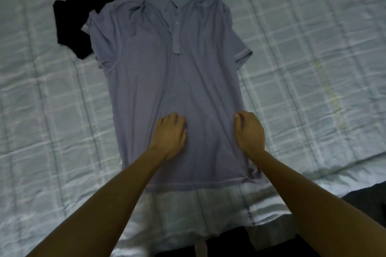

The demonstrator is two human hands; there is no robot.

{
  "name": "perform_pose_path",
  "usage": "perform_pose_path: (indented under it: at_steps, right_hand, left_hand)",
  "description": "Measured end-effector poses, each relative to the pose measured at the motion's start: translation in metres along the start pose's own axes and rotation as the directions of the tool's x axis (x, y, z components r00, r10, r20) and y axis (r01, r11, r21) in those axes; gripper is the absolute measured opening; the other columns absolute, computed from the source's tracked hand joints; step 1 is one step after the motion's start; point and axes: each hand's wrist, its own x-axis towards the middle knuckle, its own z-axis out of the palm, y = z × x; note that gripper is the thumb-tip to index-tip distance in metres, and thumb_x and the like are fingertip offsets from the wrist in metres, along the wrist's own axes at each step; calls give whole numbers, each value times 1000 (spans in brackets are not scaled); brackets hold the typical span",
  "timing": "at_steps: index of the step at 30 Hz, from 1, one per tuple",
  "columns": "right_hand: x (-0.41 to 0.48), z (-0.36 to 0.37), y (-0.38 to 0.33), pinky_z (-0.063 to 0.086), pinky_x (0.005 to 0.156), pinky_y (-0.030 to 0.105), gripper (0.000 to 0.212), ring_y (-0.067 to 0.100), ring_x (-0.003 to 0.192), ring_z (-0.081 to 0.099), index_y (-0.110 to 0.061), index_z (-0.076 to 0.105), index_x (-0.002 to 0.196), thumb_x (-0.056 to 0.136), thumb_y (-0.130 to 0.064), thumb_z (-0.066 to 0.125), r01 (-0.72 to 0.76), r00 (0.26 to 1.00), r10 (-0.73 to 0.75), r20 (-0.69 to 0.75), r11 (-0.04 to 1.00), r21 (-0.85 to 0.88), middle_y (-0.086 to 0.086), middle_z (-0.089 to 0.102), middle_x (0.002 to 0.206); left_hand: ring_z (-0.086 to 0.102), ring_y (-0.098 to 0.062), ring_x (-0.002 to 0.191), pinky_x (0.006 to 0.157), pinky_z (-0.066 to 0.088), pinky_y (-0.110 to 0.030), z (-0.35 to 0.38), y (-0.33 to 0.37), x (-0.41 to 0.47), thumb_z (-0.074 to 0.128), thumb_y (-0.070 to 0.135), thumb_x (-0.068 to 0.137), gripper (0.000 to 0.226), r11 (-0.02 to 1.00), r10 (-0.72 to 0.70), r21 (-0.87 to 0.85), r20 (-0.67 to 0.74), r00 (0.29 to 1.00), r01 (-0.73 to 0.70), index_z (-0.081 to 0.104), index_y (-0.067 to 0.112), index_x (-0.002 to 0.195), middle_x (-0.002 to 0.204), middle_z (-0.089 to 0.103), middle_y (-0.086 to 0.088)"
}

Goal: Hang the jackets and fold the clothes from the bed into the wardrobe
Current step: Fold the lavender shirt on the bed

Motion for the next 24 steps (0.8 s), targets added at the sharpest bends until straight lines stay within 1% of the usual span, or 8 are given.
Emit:
perform_pose_path:
  at_steps: [4, 8, 11, 15, 16, 18, 20, 24]
  right_hand:
    - [82, 0, -19, 39, 95, 29, 45, 21, 115, 54, -12, 48, 134, 97, -37, 44, -272, 957, 290, -18, 915, 298, 6, 56, 127]
    - [162, 8, -28, 35, 104, 33, 67, 25, 129, 44, -8, 36, 143, 93, -51, 47, -351, 924, 381, -11, 862, 367, 12, 44, 143]
    - [208, 22, -34, 43, 99, 44, 72, 33, 120, 50, -7, 43, 137, 87, -59, 50, -400, 903, 429, -20, 858, 323, 16, 49, 134]
    - [238, 38, -30, 51, 86, 47, 44, 33, 100, 60, -13, 62, 108, 90, -51, 48, -544, 825, 565, -12, 800, 254, 13, 64, 108]
    - [240, 37, -28, 51, 85, 45, 42, 33, 99, 61, -10, 63, 106, 94, -46, 44, -545, 808, 587, -53, 779, 310, 14, 65, 107]
    - [246, 23, -20, 46, 92, 37, 41, 32, 109, 58, -5, 56, 119, 100, -37, 38, -497, 739, 650, -176, 703, 508, 17, 61, 119]
    - [250, -1, -10, 40, 87, 25, 42, 27, 113, 55, -4, 48, 127, 102, -34, 35, -415, 668, 691, -275, 654, 633, 15, 57, 126]
    - [249, -27, -16, 37, 67, 21, 40, 27, 96, 60, -4, 50, 117, 101, -38, 36, -266, 691, 580, -431, 759, 594, 13, 63, 109]
  left_hand:
    - [39, -36, 127, 104, 30, -45, -16, 34, 78, 41, 35, 91, 55, 998, -20, -67, -1, 1000, 20, 37, 11, 141, 146, 33, -21]
    - [17, -31, 141, 113, 17, -50, -22, 52, 151, 41, 39, 95, 63, 999, 1, -50, -30, 1000, -3, 15, 21, 150, 156, 11, -12]
    - [7, -30, 144, 114, 12, -53, -19, 57, 194, 34, 46, 97, 65, 1000, 28, -2, -27, 999, -28, 5, 23, 151, 158, 2, -10]
    - [2, -28, 146, 116, 9, -51, -7, 58, 217, 24, 50, 99, 64, 997, 70, 43, -13, 997, -69, 0, 24, 152, 159, -3, -10]
    - [1, -27, 146, 116, 8, -50, -4, 57, 218, 23, 50, 99, 63, 997, 72, 41, -14, 997, -71, 0, 24, 152, 159, -3, -10]
    - [-1, -25, 146, 117, 4, -50, 2, 52, 217, 23, 49, 99, 63, 998, 58, 36, -27, 998, -57, 1, 23, 152, 159, -3, -10]
    - [-1, -25, 146, 116, 1, -50, 7, 46, 216, 23, 49, 99, 62, 998, 56, 41, -44, 997, -54, 5, 21, 152, 159, -2, -10]
    - [7, -31, 146, 115, 5, -53, 10, 48, 222, 14, 56, 95, 66, 998, 53, 30, -105, 993, -50, 17, 20, 151, 158, 7, -15]
